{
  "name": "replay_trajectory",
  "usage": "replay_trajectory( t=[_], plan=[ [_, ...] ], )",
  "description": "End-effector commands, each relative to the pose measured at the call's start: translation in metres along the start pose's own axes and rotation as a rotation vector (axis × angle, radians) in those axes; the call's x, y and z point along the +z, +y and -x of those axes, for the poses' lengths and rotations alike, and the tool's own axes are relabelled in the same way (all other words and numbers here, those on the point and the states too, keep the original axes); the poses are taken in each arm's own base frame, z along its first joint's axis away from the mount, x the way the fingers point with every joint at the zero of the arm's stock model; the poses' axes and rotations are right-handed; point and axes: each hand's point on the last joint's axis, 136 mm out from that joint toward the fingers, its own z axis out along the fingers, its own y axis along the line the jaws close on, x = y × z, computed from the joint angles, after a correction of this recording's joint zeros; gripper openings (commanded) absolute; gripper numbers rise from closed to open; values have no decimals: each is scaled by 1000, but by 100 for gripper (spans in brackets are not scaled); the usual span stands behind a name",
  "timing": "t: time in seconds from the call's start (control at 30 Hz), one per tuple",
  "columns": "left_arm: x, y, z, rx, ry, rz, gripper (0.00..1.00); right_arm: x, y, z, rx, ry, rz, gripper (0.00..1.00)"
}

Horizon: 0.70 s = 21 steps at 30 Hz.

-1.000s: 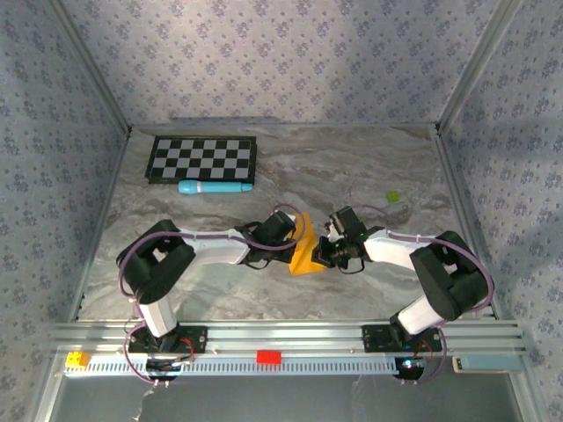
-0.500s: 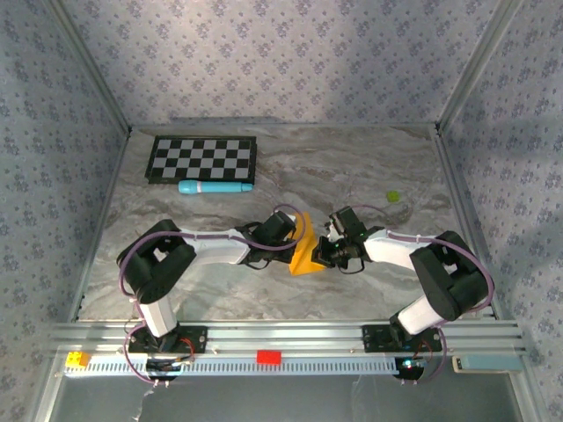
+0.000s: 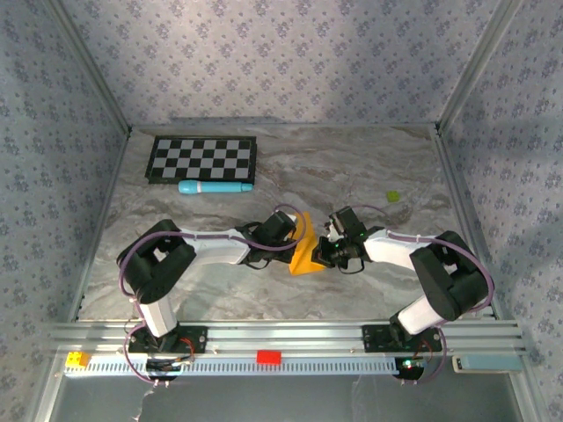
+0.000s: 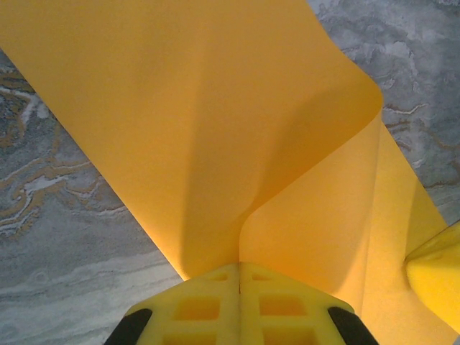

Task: Fold a paper plane with a square sheet of paper (pick it up from the middle)
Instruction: Fold the triangle a second time at the center of the table.

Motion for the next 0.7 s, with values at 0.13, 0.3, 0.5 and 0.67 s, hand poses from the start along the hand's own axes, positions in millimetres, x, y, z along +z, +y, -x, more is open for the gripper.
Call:
replay_trajectory(
  t=[0.13, 0.3, 0.5, 0.67],
  plan=[
    [4, 3, 4, 17, -10, 16, 0, 7, -30, -15, 27, 47, -121, 4],
    [9, 4, -1, 15, 7, 17, 0, 7, -30, -15, 27, 46, -120, 4],
    [11, 7, -7, 11, 25, 25, 0, 7, -30, -15, 29, 46, -121, 4],
    [12, 10, -12, 5, 34, 31, 0, 4, -24, -10, 14, 30, -103, 5]
  ],
)
